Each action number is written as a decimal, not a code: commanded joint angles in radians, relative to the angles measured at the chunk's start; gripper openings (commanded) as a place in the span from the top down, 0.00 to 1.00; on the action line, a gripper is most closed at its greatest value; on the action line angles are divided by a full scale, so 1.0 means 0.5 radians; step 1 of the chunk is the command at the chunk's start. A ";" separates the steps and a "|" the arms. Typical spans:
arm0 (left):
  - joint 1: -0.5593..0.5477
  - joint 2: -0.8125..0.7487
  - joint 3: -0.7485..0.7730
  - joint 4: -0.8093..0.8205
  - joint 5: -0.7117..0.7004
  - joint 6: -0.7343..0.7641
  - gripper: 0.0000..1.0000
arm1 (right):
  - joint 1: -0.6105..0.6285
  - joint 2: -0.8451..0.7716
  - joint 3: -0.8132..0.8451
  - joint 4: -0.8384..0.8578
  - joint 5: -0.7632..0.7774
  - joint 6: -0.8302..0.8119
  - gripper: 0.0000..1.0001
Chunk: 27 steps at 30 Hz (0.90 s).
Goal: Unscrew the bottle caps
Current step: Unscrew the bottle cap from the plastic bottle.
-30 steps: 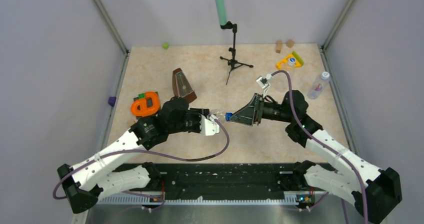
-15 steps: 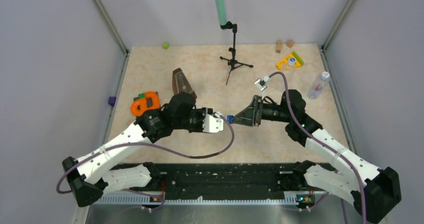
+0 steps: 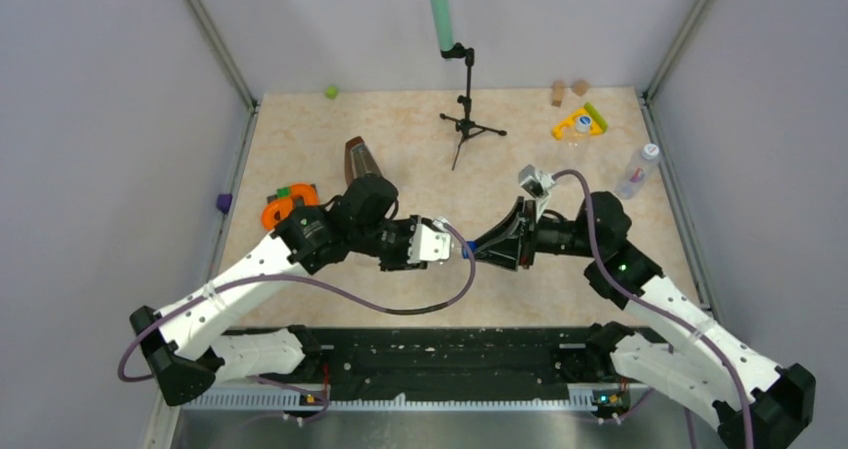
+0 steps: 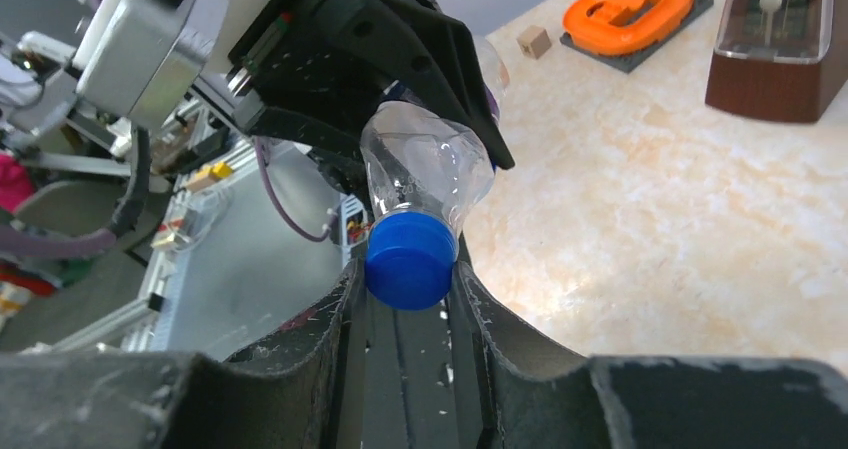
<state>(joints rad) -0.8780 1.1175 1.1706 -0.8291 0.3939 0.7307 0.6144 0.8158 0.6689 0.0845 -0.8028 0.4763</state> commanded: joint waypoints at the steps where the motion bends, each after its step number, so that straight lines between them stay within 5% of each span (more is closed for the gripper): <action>1: -0.001 0.020 0.113 -0.034 0.383 -0.031 1.00 | 0.040 -0.119 -0.087 0.159 0.028 -0.353 1.00; 22: 0.001 0.172 0.229 -0.321 0.608 0.012 1.00 | 0.208 -0.359 -0.251 0.103 0.269 -1.567 1.00; 27: 0.001 0.210 0.250 -0.364 0.592 0.010 1.00 | 0.228 -0.451 -0.306 0.006 0.102 -2.058 1.00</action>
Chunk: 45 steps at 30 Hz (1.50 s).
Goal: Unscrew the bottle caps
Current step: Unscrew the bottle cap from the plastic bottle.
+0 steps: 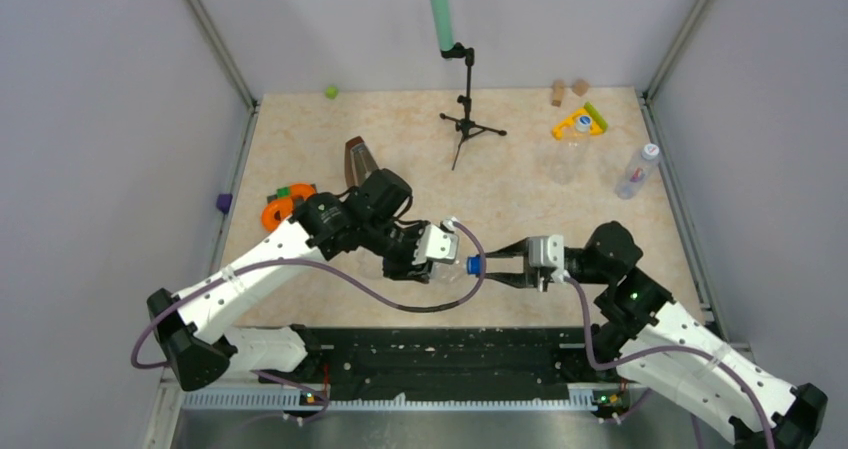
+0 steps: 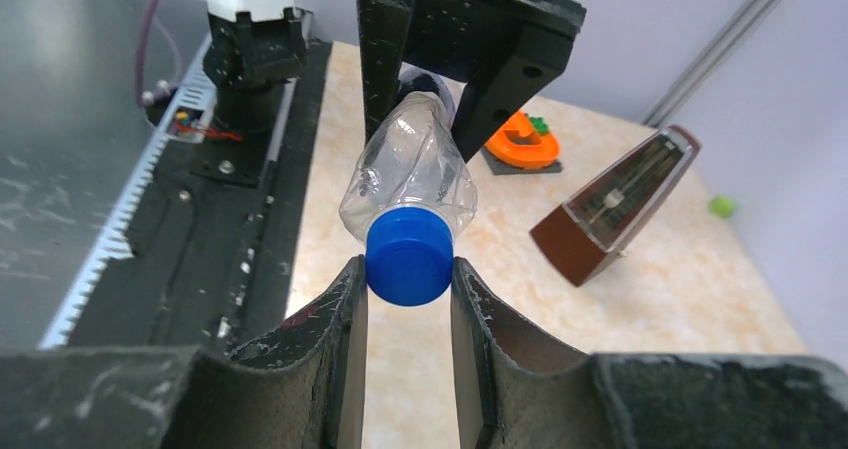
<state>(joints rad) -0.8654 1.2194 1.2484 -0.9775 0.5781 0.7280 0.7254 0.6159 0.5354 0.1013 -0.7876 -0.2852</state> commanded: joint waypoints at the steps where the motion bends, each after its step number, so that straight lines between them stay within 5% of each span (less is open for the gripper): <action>1: -0.024 0.008 0.093 -0.068 0.215 0.014 1.00 | 0.007 -0.061 -0.047 0.005 0.104 -0.520 1.00; 17: -0.027 0.077 0.089 0.003 0.153 -0.047 1.00 | 0.006 -0.099 -0.168 0.150 0.145 -0.637 1.00; 20: -0.027 0.084 0.072 0.021 0.061 -0.090 1.00 | 0.007 -0.102 -0.191 0.188 0.133 -0.621 0.75; 28: -0.028 0.054 0.022 0.047 -0.036 -0.114 1.00 | 0.007 -0.117 -0.214 0.209 0.162 -0.613 0.46; 45: -0.030 -0.089 -0.183 0.397 -0.532 -0.129 1.00 | 0.008 -0.422 -0.459 0.437 0.216 -0.164 0.40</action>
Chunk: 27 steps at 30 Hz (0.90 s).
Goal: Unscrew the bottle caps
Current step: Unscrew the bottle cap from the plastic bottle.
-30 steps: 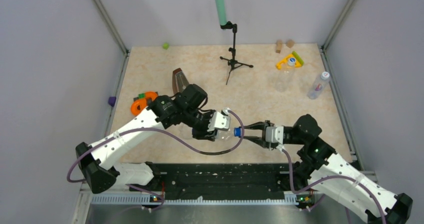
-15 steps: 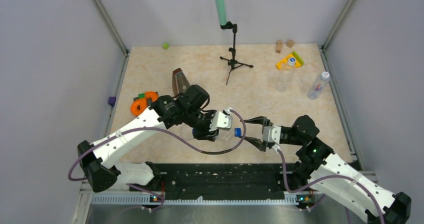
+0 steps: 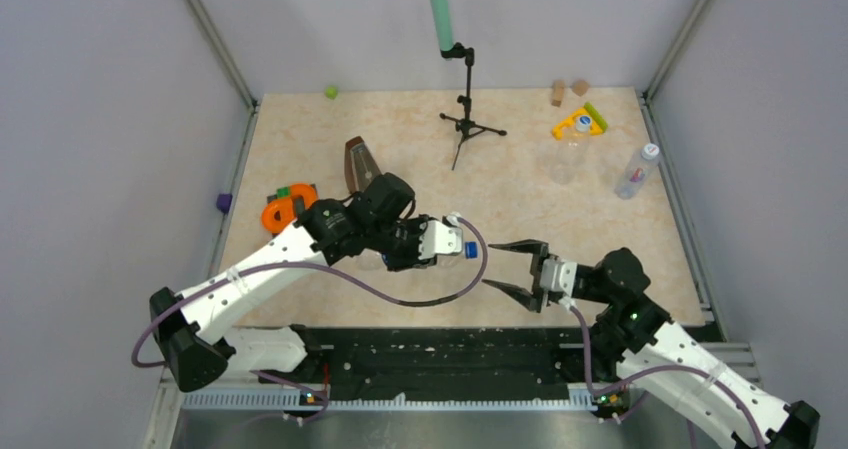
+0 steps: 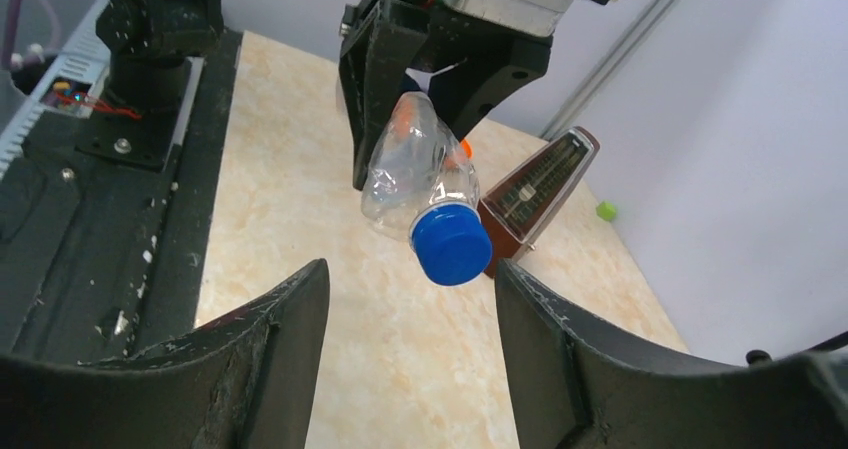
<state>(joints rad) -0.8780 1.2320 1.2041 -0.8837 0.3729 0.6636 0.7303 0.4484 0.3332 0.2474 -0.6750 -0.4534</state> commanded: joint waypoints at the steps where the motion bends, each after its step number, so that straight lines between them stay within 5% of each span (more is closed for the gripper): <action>1: -0.005 -0.141 -0.128 0.251 -0.135 0.018 1.00 | -0.004 -0.110 -0.074 0.176 0.021 0.217 0.40; 7: -0.022 -0.350 -0.407 0.597 -0.251 0.114 1.00 | -0.002 -0.167 -0.147 0.370 0.472 0.701 0.37; 17: -0.052 -0.640 -0.726 1.157 -0.513 0.165 1.00 | -0.003 0.228 0.317 -0.181 1.237 1.450 0.36; 23: -0.073 -0.687 -0.834 1.304 -0.575 0.205 1.00 | -0.006 0.601 0.767 -0.548 1.068 1.932 0.36; 27: -0.101 -0.682 -0.876 1.330 -0.724 0.279 1.00 | -0.052 0.704 0.814 -0.370 0.797 2.464 0.37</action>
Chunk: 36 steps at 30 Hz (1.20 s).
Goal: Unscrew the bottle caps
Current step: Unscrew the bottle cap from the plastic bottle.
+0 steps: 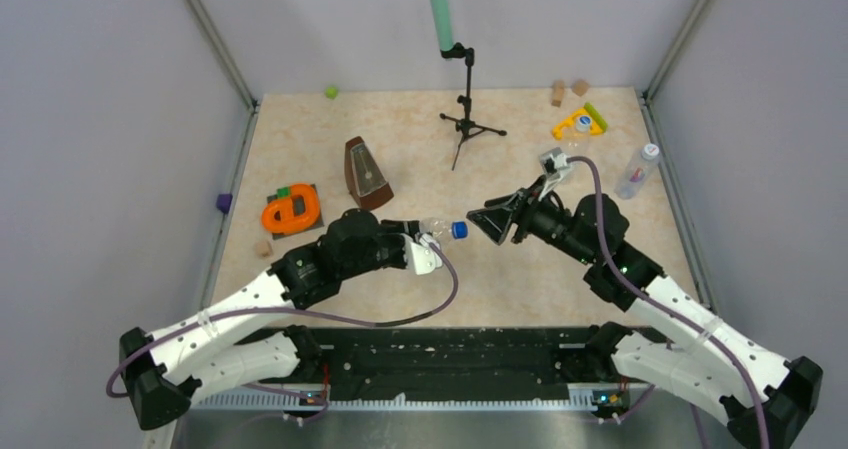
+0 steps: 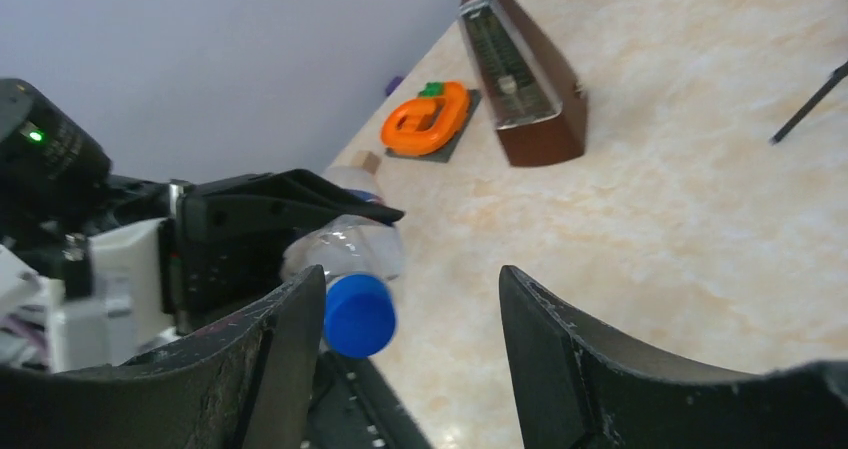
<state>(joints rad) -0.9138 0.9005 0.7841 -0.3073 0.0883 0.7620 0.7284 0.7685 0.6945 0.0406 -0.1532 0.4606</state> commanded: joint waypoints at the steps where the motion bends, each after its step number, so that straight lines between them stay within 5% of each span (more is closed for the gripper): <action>1: -0.038 -0.016 -0.043 0.178 -0.232 0.109 1.00 | -0.063 0.077 0.062 0.143 -0.338 0.753 0.38; 6: -0.084 -0.011 -0.060 0.189 -0.410 0.191 1.00 | -0.069 0.168 -0.010 0.301 -0.446 1.046 0.52; 36: -0.113 -0.114 -0.136 0.264 -0.419 0.278 1.00 | -0.070 0.381 0.026 0.199 -0.528 0.992 0.59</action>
<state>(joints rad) -0.9653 0.8658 0.7177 -0.2344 -0.1246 0.9112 0.6975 0.9493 0.6918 0.1104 -0.3820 0.9535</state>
